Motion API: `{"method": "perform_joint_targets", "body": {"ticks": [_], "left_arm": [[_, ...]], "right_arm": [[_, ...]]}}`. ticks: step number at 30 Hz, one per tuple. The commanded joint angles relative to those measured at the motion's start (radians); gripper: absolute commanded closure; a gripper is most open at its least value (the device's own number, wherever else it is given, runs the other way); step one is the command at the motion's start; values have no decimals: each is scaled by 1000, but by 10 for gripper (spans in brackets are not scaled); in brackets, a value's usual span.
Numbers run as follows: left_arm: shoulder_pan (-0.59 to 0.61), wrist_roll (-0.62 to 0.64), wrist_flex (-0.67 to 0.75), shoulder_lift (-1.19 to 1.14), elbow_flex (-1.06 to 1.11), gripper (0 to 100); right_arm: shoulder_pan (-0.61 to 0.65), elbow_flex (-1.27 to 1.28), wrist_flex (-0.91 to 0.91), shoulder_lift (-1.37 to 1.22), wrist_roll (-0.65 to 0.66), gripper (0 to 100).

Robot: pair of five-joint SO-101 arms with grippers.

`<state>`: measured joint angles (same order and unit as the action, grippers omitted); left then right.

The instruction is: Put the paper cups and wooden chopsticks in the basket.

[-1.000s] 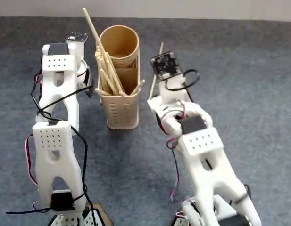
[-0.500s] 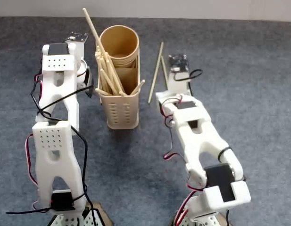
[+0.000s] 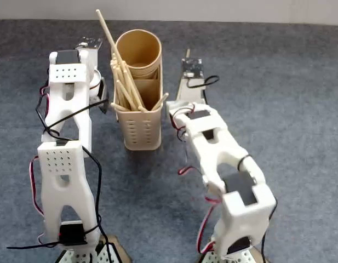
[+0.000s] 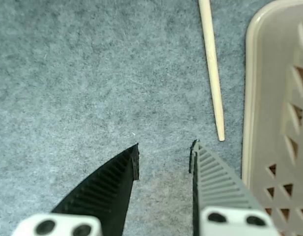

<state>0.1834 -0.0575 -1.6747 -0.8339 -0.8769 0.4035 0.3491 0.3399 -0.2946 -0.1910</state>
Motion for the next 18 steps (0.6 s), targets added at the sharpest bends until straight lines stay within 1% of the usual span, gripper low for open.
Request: {"method": "perform_joint_targets", "body": {"ticks": [1,6,9,10,13,18], "left_arm": [[-13,2,2,7,-31,813],[-15,2,2,7,-31,813],[-15,2,3,7,-31,813],[-15,2,3,7,-31,813],[-15,2,2,7,-31,814],[-15,2,0,7,-31,814]], "right_arm": [[-16,-107,-13,-68,21,777],[-18,-223,51,-136,23,777],[-19,-262,59,-173,23,777],[-19,-269,74,-174,37,777],[-22,-302,180,-163,175,777],[-31,-387,309,-177,215,770]]}}
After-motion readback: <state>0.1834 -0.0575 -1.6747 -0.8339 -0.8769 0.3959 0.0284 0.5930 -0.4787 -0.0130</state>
